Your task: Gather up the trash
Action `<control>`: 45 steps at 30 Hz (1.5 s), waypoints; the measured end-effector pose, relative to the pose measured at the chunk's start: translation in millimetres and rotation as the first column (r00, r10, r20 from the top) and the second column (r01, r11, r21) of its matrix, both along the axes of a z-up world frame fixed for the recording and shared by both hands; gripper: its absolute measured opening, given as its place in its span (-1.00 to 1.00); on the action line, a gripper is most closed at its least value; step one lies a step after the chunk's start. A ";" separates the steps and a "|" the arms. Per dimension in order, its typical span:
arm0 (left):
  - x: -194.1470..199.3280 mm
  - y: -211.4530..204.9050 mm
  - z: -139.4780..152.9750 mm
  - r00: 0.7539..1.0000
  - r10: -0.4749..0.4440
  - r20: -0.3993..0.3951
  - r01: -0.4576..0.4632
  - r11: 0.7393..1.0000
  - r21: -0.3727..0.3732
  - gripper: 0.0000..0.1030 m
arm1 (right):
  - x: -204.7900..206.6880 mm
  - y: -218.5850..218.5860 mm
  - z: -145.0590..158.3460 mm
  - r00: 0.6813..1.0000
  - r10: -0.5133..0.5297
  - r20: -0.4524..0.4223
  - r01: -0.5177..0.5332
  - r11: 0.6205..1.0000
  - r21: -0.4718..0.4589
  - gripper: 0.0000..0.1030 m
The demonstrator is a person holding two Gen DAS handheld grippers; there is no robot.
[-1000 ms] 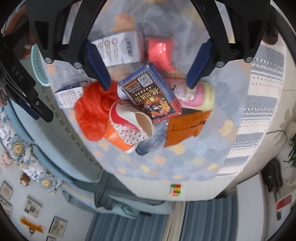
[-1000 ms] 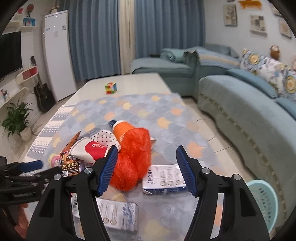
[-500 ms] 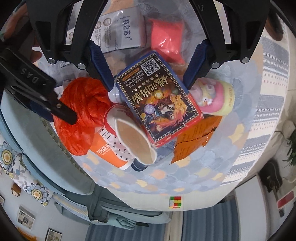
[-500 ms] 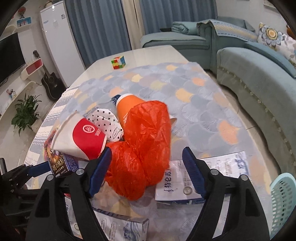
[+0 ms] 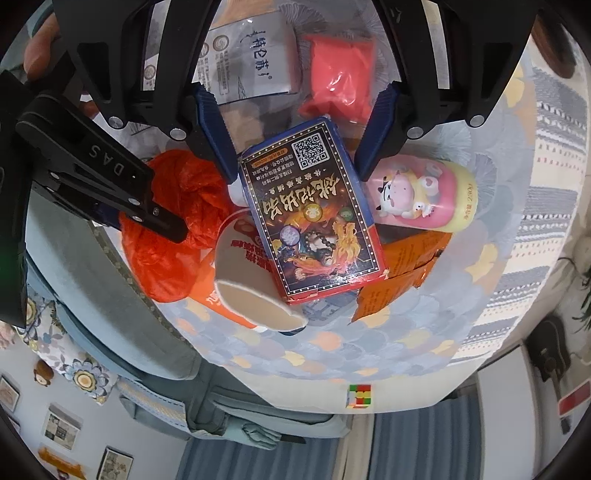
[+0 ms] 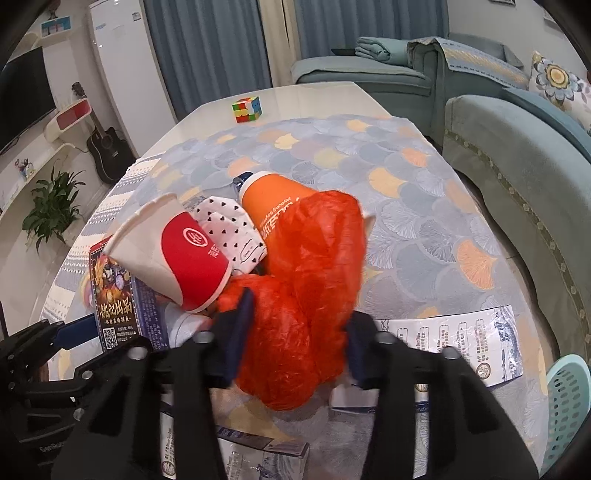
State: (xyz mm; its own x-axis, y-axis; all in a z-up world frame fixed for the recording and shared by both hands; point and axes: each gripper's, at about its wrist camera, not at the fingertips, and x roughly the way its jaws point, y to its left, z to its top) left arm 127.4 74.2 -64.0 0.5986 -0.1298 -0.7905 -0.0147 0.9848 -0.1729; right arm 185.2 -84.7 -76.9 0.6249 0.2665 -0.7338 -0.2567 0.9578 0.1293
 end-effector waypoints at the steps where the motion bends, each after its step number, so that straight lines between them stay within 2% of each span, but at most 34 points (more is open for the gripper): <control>1: -1.5 0.4 1.7 1.000 -0.007 0.010 0.007 1.000 -0.004 0.23 | -2.6 0.4 1.2 1.000 -0.003 0.013 0.003 1.000 -0.003 -0.33; 5: -6.0 2.8 7.8 0.999 -0.023 0.040 0.025 0.999 -0.040 0.21 | -8.5 -1.9 6.6 0.999 -0.013 0.036 0.013 1.000 0.009 -0.45; 6: -6.1 4.0 9.1 0.999 -0.019 0.045 0.021 0.999 -0.049 0.25 | -9.6 -2.6 8.1 0.999 -0.015 0.041 0.015 1.000 0.011 -0.46; 8: -4.3 5.7 9.6 0.999 -0.013 0.049 0.017 0.997 -0.075 0.46 | -12.3 -3.3 11.5 0.998 -0.018 0.053 0.018 1.000 0.008 -0.49; 10: -0.2 4.2 8.5 0.999 -0.007 0.044 0.011 0.996 -0.087 0.50 | -15.0 -3.8 14.8 0.998 -0.018 0.067 0.019 1.000 -0.003 -0.50; 18: 17.0 -14.0 -3.4 0.999 0.026 -0.025 -0.025 0.999 0.023 0.47 | -21.6 -12.2 21.2 0.996 -0.030 0.082 0.030 1.000 0.002 -0.51; 20: 18.7 -14.4 -5.1 0.999 0.024 -0.042 -0.024 1.000 0.013 0.28 | -23.8 -15.4 21.4 0.996 -0.037 0.085 0.037 0.999 0.003 -0.54; 22: 17.6 -12.6 -4.6 0.999 0.035 -0.042 -0.034 0.999 0.027 0.23 | -27.4 -20.2 24.2 0.994 -0.046 0.096 0.045 0.999 0.008 -0.57; 23: 15.2 -11.1 -1.9 0.999 0.031 -0.027 -0.030 0.999 0.024 -0.31 | -29.9 -22.9 26.7 0.993 -0.049 0.104 0.048 0.999 0.012 -0.58; 24: 14.0 -8.5 0.4 1.000 0.012 -0.023 -0.012 1.000 -0.006 -0.69 | -31.6 -24.1 28.1 0.993 -0.052 0.109 0.051 0.999 0.016 -0.59; 25: 13.4 -6.1 1.4 1.000 0.003 -0.026 -0.004 0.999 -0.037 -0.99 | -33.1 -26.6 30.4 0.992 -0.055 0.114 0.053 0.998 0.023 -0.59; 26: 10.8 -1.5 3.9 1.000 0.011 -0.013 -0.012 0.998 -0.067 -1.00 | -35.0 -28.8 33.3 0.991 -0.058 0.120 0.055 0.998 0.030 -0.61; 28: 7.4 1.1 6.4 1.000 0.016 0.006 -0.015 0.998 -0.064 -1.00 | -38.0 -31.7 38.9 0.989 -0.061 0.133 0.057 0.998 0.035 -0.68; 32: 1.3 7.0 12.2 0.999 0.003 0.043 0.001 0.995 -0.101 -1.00 | -44.9 -35.5 50.8 0.984 -0.061 0.165 0.058 0.998 0.028 -0.69; 33: -0.1 7.5 13.2 0.999 -0.001 0.047 0.005 0.994 -0.106 -1.00 | -46.2 -35.7 52.5 0.984 -0.060 0.169 0.056 0.998 0.025 -0.69; 34: -1.5 8.1 13.8 0.999 -0.003 0.053 0.010 0.993 -0.117 -0.81 | -46.5 -36.0 53.5 0.984 -0.059 0.169 0.055 0.998 0.025 -0.69; 35: -2.2 9.2 13.4 0.998 -0.014 0.053 0.021 0.990 -0.137 -0.35 | -46.9 -36.5 53.9 0.984 -0.060 0.168 0.056 0.998 0.026 -0.69; 37: -4.2 6.9 14.6 0.997 -0.018 0.070 0.029 0.989 -0.147 -0.05 | -48.0 -38.1 55.0 0.983 -0.067 0.168 0.062 0.998 0.031 -0.69; 39: -3.9 -1.5 15.6 0.996 -0.049 0.077 0.059 0.989 -0.138 0.00 | -50.6 -39.5 57.2 0.981 -0.074 0.177 0.069 0.997 0.038 -0.69; 41: -1.8 -10.5 14.1 0.995 -0.070 0.070 0.078 0.990 -0.120 0.22 | -55.5 -42.6 62.7 0.978 -0.079 0.193 0.071 0.996 0.044 -0.69; 45: 4.9 -26.2 2.9 0.995 -0.104 0.010 0.105 0.990 -0.090 0.23 | -64.7 -52.2 78.0 0.969 -0.089 0.229 0.077 0.995 0.060 -0.75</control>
